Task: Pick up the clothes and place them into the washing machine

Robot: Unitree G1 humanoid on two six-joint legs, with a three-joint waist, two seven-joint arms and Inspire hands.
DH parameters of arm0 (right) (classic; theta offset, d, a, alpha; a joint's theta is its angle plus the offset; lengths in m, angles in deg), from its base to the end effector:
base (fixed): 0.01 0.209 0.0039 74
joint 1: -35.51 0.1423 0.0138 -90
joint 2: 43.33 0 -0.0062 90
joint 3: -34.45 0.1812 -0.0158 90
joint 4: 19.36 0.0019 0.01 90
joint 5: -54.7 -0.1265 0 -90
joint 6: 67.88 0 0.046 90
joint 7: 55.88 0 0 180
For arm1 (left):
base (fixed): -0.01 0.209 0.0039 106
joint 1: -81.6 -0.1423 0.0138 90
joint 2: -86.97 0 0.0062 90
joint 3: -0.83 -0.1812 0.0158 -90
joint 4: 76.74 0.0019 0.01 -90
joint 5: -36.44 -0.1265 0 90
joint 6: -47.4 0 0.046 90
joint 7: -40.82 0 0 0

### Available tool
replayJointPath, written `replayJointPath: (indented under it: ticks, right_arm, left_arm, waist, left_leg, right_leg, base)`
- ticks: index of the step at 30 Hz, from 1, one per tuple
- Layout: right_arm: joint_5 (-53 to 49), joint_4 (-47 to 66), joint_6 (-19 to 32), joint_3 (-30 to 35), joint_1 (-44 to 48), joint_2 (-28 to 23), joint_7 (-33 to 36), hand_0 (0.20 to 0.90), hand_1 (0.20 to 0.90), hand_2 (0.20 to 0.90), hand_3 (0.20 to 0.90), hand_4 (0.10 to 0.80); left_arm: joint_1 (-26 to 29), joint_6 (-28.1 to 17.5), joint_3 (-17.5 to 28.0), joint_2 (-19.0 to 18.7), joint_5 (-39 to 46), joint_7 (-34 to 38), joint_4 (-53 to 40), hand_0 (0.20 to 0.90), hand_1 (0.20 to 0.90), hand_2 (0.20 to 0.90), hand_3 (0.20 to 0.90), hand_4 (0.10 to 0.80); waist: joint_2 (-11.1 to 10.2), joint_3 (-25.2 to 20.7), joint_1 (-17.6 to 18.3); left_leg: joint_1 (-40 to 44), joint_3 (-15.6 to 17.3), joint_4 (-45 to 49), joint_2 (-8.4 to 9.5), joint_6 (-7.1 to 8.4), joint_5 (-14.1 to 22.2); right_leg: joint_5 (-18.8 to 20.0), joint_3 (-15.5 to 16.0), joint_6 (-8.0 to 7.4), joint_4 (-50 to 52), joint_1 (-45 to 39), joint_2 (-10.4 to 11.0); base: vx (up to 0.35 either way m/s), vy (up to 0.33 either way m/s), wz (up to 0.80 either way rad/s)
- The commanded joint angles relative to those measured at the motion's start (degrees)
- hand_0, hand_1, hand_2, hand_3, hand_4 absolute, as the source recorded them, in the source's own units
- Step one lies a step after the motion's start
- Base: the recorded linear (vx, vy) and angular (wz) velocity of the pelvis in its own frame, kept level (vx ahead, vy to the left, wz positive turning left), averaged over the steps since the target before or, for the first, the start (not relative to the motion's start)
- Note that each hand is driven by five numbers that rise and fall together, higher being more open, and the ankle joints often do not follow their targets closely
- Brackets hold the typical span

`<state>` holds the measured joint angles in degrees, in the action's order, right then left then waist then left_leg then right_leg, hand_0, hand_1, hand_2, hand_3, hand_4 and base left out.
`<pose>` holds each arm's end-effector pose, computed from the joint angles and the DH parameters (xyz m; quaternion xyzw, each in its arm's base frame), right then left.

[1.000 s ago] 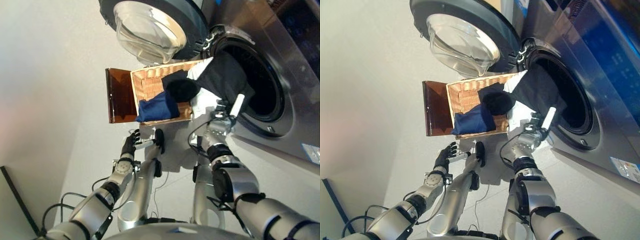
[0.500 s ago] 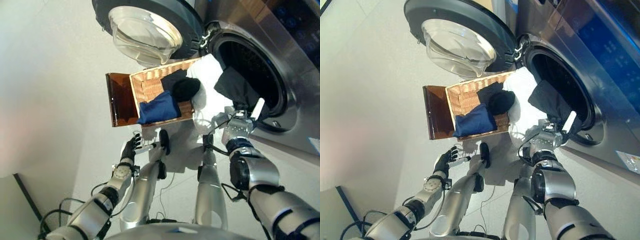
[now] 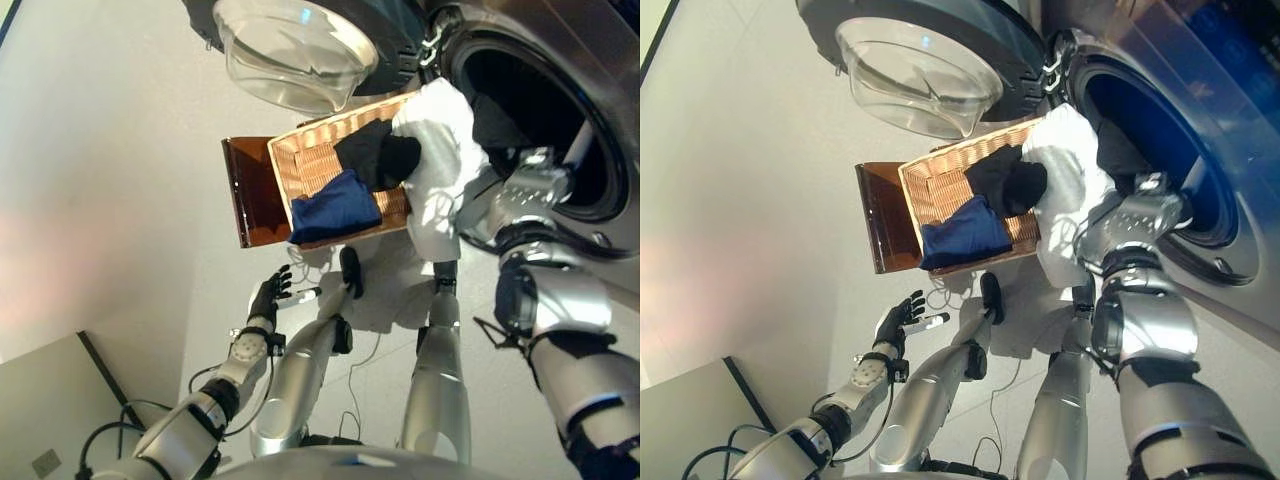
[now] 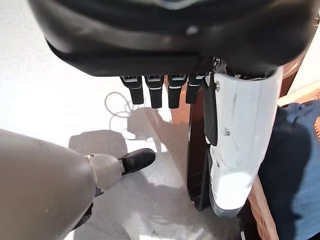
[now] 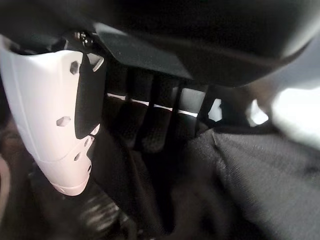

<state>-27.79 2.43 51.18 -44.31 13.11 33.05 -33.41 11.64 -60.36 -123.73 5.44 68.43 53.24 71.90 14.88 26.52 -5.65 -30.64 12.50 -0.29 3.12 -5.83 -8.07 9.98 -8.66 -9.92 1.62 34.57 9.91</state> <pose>0.3363 -0.2725 0.2179 0.5892 -0.2011 -0.3741 0.6873 0.2037 0.1231 -0.0443 0.0111 0.2342 -0.0250 0.9718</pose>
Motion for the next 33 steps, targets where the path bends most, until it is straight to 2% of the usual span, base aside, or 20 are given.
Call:
replayJointPath:
  ticks: [1, 10, 16, 20, 21, 28, 33]
  right_arm:
    - [2.87, 6.46, 7.52, -4.22, 8.33, -9.57, -1.43, 0.200, 0.200, 0.200, 0.200, 0.300]
    - [-0.77, 7.31, 11.96, -3.49, 13.91, -13.97, -0.88, 0.200, 0.200, 0.200, 0.200, 0.300]
    - [-0.28, 4.59, 11.27, -4.62, 15.97, -17.91, 0.70, 0.200, 0.200, 0.200, 0.200, 0.300]
    - [0.79, 3.51, 10.02, -6.07, 16.48, -18.13, 1.30, 0.200, 0.200, 0.200, 0.200, 0.300]
    - [1.78, 2.44, 8.85, -6.72, 16.27, -18.08, 1.65, 0.900, 0.900, 0.900, 0.900, 0.800]
    - [5.67, -1.69, 4.89, -8.77, 15.11, -14.25, 4.52, 0.900, 0.900, 0.900, 0.900, 0.800]
    - [7.89, 0.40, 3.71, -9.58, 13.51, -11.18, 4.53, 0.900, 0.900, 0.900, 0.900, 0.800]
  left_arm:
    - [-0.70, -2.05, -1.48, -1.17, 0.47, 0.56, -0.66, 0.900, 0.900, 0.900, 0.900, 0.800]
    - [-0.25, -2.15, -1.67, -0.79, 0.73, 1.24, 0.87, 0.900, 0.900, 0.900, 0.900, 0.800]
    - [-0.60, -2.28, -1.50, -0.87, 0.70, 1.31, 1.21, 0.900, 0.900, 0.900, 0.900, 0.800]
    - [-0.26, -2.37, -1.60, -0.72, 0.68, 1.57, 1.17, 0.900, 0.900, 0.900, 0.900, 0.800]
    - [-0.19, -2.28, -1.53, -0.73, 0.55, 1.65, 1.26, 0.900, 0.900, 0.900, 0.900, 0.800]
    - [0.62, -1.93, -1.08, -1.01, 0.82, 2.21, 0.65, 0.900, 0.900, 0.900, 0.900, 0.800]
    - [1.02, -2.05, -0.23, -1.40, 1.05, 2.65, 0.27, 0.900, 0.900, 0.900, 0.900, 0.800]
  waist:
    - [2.60, -2.88, 0.08]
    - [3.40, -4.92, -0.83]
    - [3.63, -5.69, -0.98]
    - [3.53, -5.40, -0.79]
    - [3.28, -5.24, -0.71]
    - [2.43, -3.78, -0.43]
    - [2.18, -3.14, -0.22]
  left_leg:
    - [-2.85, -3.52, 4.88, -3.72, 8.64, 3.24]
    - [-3.09, -3.64, 4.27, -3.51, 8.74, 2.77]
    - [-3.21, -3.58, 3.98, -3.18, 8.69, 2.86]
    - [-3.48, -3.35, 4.07, -3.29, 8.60, 2.82]
    - [-3.40, -3.29, 4.14, -3.27, 8.54, 2.97]
    - [-4.28, -2.93, 5.03, -3.72, 8.41, 3.21]
    - [-4.83, -2.79, 5.35, -3.89, 8.32, 3.14]
  right_leg:
    - [-11.74, 1.11, 4.11, 12.19, -0.78, 0.49]
    - [-11.66, 0.70, 4.12, 12.91, 0.46, 0.48]
    - [-11.72, 0.38, 4.06, 12.82, 0.78, 0.59]
    - [-11.56, 0.16, 4.11, 13.00, 1.36, 0.45]
    - [-11.65, 0.18, 4.10, 13.03, 1.31, 0.45]
    - [-11.18, 0.15, 4.34, 12.78, 1.54, -0.18]
    - [-10.78, 0.11, 4.48, 12.81, 2.07, -0.41]
  base:
    - [0.036, -0.003, 0.00]
    - [0.033, 0.004, -0.01]
    - [0.015, 0.004, 0.01]
    - [0.000, 0.000, 0.00]
    - [0.000, 0.000, 0.00]
    - [-0.006, -0.001, 0.00]
    - [-0.021, 0.012, -0.01]
